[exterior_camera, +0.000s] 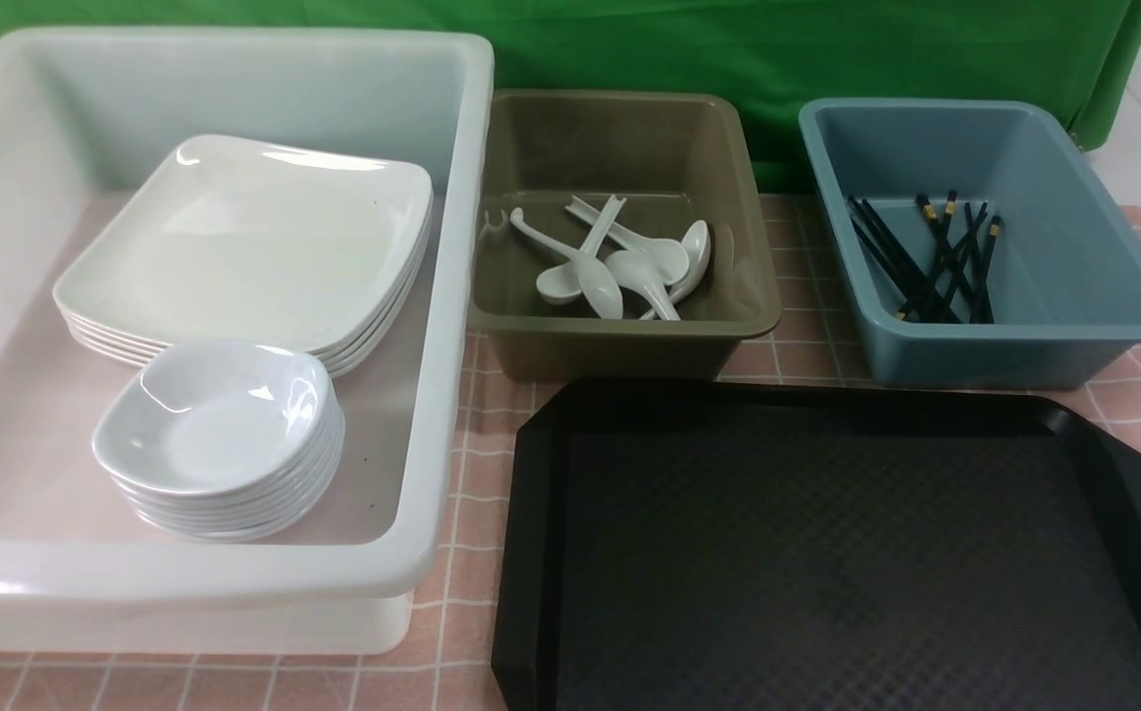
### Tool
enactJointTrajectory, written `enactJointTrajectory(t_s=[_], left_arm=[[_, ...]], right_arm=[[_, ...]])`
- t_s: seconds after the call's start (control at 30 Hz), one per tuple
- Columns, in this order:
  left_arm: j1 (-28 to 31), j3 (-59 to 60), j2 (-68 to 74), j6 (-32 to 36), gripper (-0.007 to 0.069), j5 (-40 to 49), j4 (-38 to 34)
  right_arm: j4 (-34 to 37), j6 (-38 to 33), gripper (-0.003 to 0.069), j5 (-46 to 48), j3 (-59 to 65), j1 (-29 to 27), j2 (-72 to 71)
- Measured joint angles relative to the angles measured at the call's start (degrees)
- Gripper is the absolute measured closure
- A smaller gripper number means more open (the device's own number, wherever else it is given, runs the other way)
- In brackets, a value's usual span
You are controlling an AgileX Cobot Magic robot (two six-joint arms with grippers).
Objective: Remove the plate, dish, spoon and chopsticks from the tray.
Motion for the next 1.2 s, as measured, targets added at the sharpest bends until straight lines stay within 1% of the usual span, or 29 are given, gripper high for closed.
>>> enactJointTrajectory(t_s=[0.03, 0.07, 0.13, 1.2], left_arm=[[0.0, 0.0, 0.0, 0.0, 0.062, 0.06, 0.0], [0.0, 0.0, 0.0, 0.0, 0.062, 0.01, 0.0], [0.0, 0.0, 0.0, 0.0, 0.062, 0.19, 0.0], [0.0, 0.0, 0.0, 0.62, 0.062, 0.21, 0.0]], right_arm=[[0.0, 0.01, 0.0424, 0.1, 0.0, 0.0, 0.0], [-0.08, 1.14, 0.0422, 0.44, 1.35, -1.79, -0.05], [-0.08, 1.23, 0.0421, 0.38, 1.39, -2.53, -0.05], [-0.03, 0.97, 0.0417, 0.38, 1.39, -2.6, -0.05]])
